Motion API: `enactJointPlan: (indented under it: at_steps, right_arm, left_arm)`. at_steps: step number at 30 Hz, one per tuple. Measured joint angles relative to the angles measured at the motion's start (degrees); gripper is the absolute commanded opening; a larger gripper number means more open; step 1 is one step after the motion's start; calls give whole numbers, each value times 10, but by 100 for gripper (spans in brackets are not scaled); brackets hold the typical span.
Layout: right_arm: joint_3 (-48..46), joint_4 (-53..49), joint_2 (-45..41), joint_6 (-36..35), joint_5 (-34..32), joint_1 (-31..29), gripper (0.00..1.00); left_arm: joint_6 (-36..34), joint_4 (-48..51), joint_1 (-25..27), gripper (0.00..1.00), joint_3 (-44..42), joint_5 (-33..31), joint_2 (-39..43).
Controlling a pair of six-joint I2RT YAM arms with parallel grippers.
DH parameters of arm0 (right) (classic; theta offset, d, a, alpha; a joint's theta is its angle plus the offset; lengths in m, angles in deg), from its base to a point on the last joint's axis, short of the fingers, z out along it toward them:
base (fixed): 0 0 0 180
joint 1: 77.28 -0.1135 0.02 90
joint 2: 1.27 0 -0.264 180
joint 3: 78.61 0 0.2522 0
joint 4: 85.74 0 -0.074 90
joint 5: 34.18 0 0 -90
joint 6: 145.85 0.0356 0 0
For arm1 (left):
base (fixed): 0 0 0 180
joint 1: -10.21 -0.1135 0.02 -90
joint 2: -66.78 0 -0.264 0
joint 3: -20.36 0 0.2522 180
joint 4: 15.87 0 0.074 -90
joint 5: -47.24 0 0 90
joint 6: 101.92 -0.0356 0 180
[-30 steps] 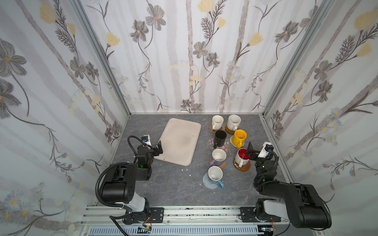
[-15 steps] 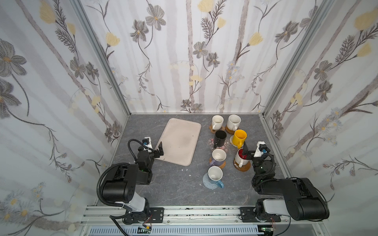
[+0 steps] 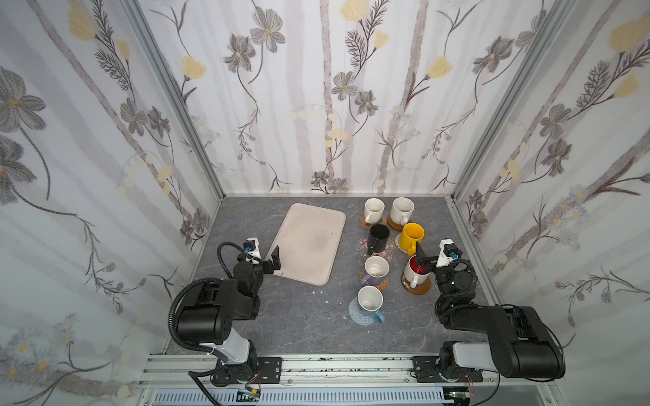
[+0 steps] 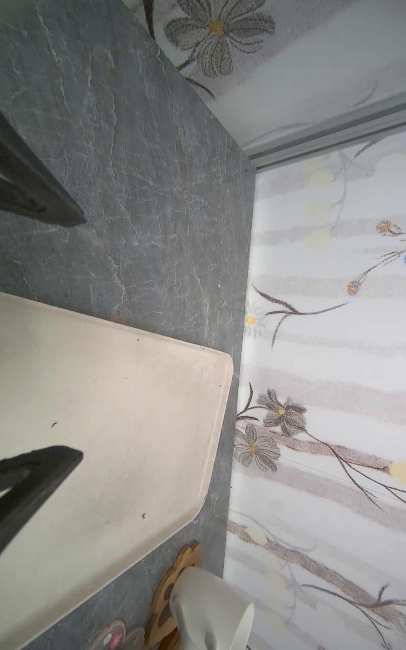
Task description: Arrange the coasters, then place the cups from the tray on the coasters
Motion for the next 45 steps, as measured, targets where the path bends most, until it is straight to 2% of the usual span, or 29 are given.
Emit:
enactJointPlan:
  at_steps: [6,12,17,21,23,27,45]
  right_arm:
    - [-22,26,0,2,-10,-7,100]
    - [46,-36,4,19,-26,8,100]
    - [44,-60,4,32,-33,12,100]
    - [11,-42,3,49,-72,12,100]
    - [25,-52,3,52,-89,14,100]
    - [56,-66,6,53,-77,12,100]
    - [57,-87,6,49,-75,4,100]
  left_arm:
    - [0,-12,6,100,-4,-3,0]
    - [13,-8,4,100,8,-51,-2]
    - [22,-7,5,100,9,-60,-2]
    - [24,-7,5,100,9,-66,-2]
    - [24,-7,5,100,9,-67,-2]
    - [24,-7,5,100,10,-67,-2]
    - [24,-7,5,100,11,-67,-2]
